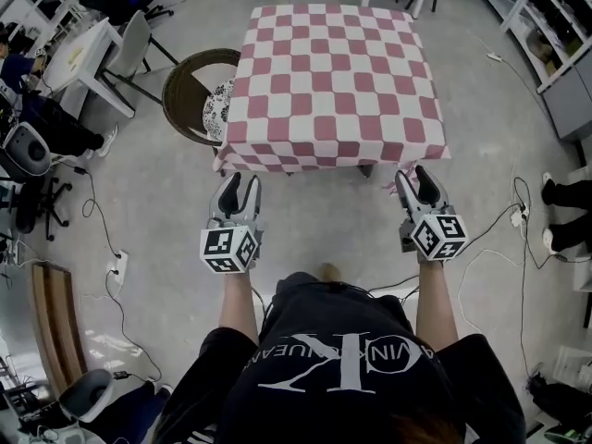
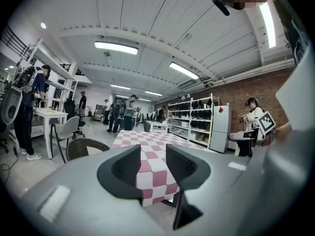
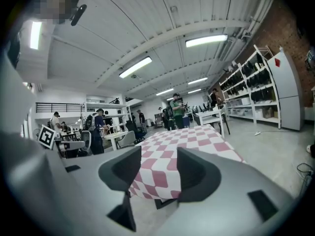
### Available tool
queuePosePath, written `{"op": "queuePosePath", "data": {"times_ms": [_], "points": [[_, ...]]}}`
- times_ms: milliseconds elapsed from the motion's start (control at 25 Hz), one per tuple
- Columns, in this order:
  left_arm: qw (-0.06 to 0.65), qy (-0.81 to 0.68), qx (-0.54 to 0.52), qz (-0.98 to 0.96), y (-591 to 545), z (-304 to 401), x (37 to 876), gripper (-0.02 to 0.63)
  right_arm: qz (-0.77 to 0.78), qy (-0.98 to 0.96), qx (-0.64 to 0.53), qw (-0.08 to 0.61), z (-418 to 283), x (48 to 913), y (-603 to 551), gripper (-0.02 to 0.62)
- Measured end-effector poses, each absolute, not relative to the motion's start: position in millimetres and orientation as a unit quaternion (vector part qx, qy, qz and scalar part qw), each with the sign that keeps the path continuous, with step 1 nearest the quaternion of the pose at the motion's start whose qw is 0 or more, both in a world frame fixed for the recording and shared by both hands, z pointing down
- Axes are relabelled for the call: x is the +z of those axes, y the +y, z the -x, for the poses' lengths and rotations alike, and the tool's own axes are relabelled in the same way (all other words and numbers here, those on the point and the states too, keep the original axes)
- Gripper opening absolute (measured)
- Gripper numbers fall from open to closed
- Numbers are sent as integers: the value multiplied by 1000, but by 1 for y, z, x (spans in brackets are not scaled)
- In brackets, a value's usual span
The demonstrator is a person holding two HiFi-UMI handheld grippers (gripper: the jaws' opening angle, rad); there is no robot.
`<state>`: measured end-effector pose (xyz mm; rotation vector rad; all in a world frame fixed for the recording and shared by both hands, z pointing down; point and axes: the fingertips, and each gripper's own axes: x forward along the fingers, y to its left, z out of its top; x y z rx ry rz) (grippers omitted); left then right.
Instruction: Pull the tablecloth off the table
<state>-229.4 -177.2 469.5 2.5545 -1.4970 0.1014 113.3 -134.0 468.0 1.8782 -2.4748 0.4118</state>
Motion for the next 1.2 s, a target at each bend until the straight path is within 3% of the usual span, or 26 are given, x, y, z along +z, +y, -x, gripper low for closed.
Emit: {"op": "queuePosePath", "data": {"times_ms": [520,760,1200], "points": [[101,-501,62,-857,-296,207,468,150,-591,-791,154,25,-136,471,-247,202],[115,-485,63,-865,-356,197,455,195,-593,-788,162,44,-134,453,-298,209],[137,-456,87,-875,-425,179,508,247,-597,-776,195,68,-133,516,-353,224]]}}
